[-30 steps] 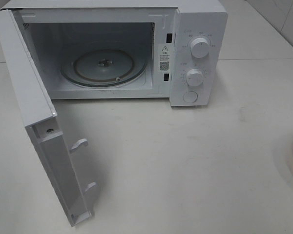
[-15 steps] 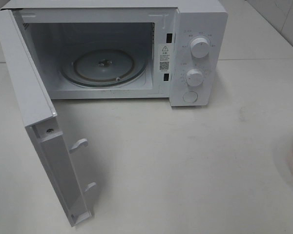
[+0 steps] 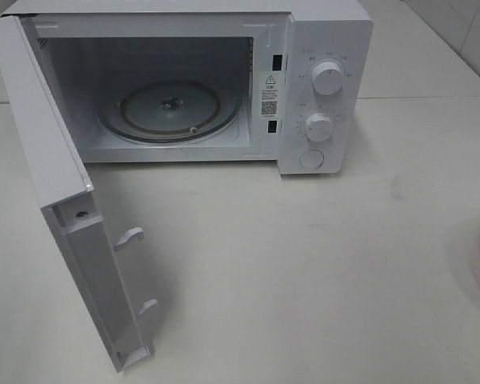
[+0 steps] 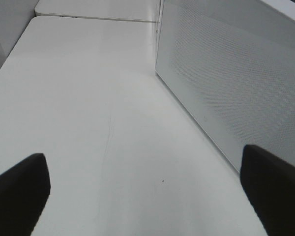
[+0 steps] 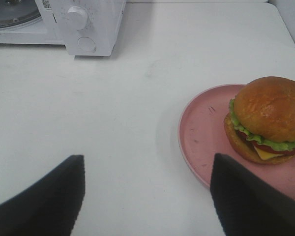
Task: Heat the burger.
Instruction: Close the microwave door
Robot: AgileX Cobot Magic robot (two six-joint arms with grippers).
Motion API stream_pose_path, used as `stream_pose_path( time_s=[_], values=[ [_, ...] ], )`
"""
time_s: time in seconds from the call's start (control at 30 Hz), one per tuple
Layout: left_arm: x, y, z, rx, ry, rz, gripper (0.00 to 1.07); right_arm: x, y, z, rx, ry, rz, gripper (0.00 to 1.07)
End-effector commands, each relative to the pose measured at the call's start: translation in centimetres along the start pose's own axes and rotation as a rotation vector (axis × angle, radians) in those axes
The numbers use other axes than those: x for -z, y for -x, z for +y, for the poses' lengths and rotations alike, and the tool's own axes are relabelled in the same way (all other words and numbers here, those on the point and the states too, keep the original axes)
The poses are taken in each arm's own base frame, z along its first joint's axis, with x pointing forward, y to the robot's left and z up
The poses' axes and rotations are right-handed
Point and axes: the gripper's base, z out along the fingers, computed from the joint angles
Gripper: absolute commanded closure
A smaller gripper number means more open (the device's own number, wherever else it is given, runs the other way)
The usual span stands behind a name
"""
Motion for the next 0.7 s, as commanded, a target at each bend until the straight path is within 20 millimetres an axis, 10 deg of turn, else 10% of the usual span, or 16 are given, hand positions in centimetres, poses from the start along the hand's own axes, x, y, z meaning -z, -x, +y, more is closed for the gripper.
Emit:
stream_pose_path(
  time_s=[0.03,0.7],
  values=[
    [0.17,-0.13,-0.05,0.006,-0.002,-0.024,0.09,0.37,-0.09,0.01,0.009,0.003,-0.035,0.36],
    [0.17,-0.13,-0.05,0.006,-0.002,-0.024,0.09,0.37,-0.09,0.01,0.009,0.003,-0.035,0.36]
  ],
)
